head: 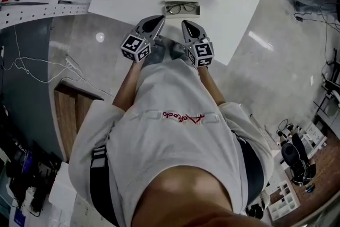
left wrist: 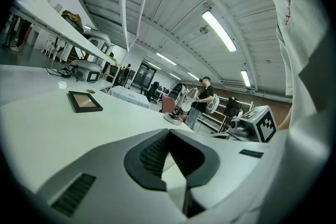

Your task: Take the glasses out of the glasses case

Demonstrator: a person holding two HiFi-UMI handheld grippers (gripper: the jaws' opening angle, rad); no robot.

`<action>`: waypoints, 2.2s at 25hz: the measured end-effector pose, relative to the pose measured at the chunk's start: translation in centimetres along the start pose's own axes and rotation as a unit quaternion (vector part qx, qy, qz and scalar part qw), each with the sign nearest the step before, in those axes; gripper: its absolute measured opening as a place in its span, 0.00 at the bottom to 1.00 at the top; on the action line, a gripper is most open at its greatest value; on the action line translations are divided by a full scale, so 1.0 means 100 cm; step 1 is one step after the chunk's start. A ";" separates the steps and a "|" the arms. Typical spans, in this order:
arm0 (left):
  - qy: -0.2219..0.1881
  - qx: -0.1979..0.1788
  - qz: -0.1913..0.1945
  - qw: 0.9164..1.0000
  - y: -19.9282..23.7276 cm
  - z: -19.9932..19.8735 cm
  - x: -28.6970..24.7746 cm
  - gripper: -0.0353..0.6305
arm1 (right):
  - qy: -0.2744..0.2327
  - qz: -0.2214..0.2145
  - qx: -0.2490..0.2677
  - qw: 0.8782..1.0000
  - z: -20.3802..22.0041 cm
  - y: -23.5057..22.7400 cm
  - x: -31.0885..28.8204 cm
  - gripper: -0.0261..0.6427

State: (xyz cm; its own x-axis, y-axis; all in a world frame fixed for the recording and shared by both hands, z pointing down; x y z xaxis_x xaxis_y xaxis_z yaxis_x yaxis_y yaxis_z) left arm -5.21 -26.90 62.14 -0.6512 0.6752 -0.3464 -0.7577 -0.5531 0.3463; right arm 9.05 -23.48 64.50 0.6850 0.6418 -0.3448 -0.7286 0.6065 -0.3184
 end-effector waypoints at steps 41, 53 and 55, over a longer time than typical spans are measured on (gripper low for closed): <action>-0.006 0.020 -0.032 0.999 -0.007 0.010 0.022 0.09 | 0.301 -0.041 0.520 0.798 0.026 -0.036 -0.066 0.03; -0.014 0.035 -0.034 0.999 -0.005 0.009 0.024 0.09 | 0.322 -0.003 0.518 0.793 0.023 -0.055 -0.075 0.23; -0.016 0.035 -0.035 0.999 -0.004 0.008 0.025 0.09 | 0.325 -0.006 0.517 0.792 0.024 -0.057 -0.080 0.24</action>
State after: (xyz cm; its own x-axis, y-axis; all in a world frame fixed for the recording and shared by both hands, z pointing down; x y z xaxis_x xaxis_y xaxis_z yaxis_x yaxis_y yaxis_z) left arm -6.46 -24.57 61.85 -0.5939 0.7270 -0.3445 -0.7961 -0.4693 0.3821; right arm 7.71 -30.95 71.18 0.2997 0.4596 -0.8360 -0.0980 0.8865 0.4522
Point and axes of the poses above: the fingertips, and each gripper's own axes: x backward along the fingers, y to its left, z out of its underside, the point moved 5 cm from there along x, backward along the fingers, and after that the axes turned 15 degrees about -z, right-handed, at the moved point
